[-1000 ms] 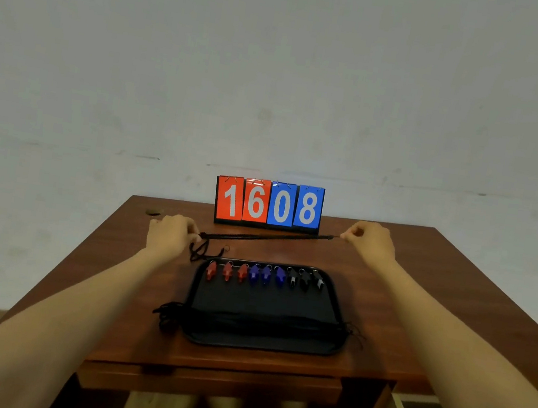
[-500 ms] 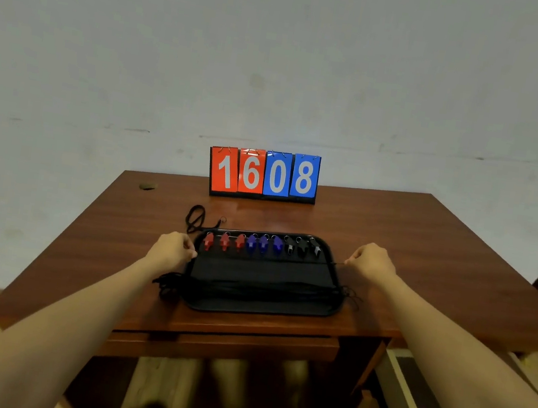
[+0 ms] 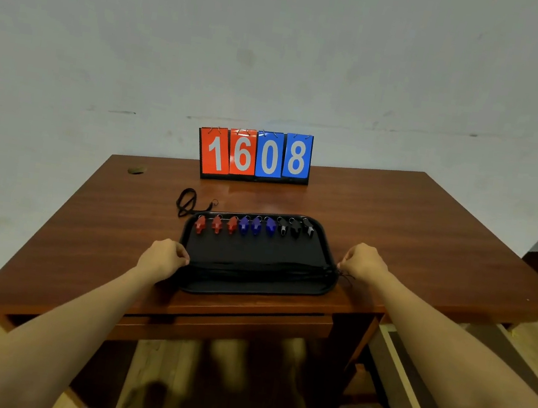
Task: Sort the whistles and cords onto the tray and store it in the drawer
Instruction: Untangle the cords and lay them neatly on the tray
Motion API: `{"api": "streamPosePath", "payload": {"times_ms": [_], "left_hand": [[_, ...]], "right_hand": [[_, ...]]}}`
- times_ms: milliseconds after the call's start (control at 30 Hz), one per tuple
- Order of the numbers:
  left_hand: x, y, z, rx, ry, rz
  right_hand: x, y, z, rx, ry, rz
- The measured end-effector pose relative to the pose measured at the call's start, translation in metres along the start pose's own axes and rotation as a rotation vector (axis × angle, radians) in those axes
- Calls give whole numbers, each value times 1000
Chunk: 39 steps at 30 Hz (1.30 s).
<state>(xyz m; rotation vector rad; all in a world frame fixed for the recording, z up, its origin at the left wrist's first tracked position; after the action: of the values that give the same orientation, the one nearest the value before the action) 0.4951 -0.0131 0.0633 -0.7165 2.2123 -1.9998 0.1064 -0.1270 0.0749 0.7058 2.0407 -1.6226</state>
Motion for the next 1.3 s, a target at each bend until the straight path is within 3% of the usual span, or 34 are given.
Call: {"api": "streamPosePath", "payload": {"times_ms": [200, 333, 567, 733, 1000, 1300], "left_hand": [[2, 3, -2, 51, 20, 52], [6, 0, -3, 122, 38, 231], [24, 4, -8, 175, 137, 349], [40, 14, -12, 145, 216, 397], [43, 22, -11, 71, 264, 382], [49, -13, 28, 183, 219, 252]], "right_hand": [[6, 0, -1, 33, 3, -12], [4, 1, -4, 16, -27, 2], [-24, 5, -5, 25, -239, 71], [-35, 28, -6, -88, -352, -119], [-39, 47, -9, -176, -388, -276], [-131, 77, -1, -150, -607, -192]]}}
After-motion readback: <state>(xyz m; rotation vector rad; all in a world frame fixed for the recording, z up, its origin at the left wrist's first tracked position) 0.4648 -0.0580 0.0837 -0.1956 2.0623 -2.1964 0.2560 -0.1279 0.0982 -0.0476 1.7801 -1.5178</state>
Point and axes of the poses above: each hand's wrist, its own z-axis towards the middle knuckle, its own y-axis out of the palm, x = y × z, the point moved 5 cm from there along z, towards the middle knuckle, and after that the axes turned 11 degrees about z, right-handed, at the moved point
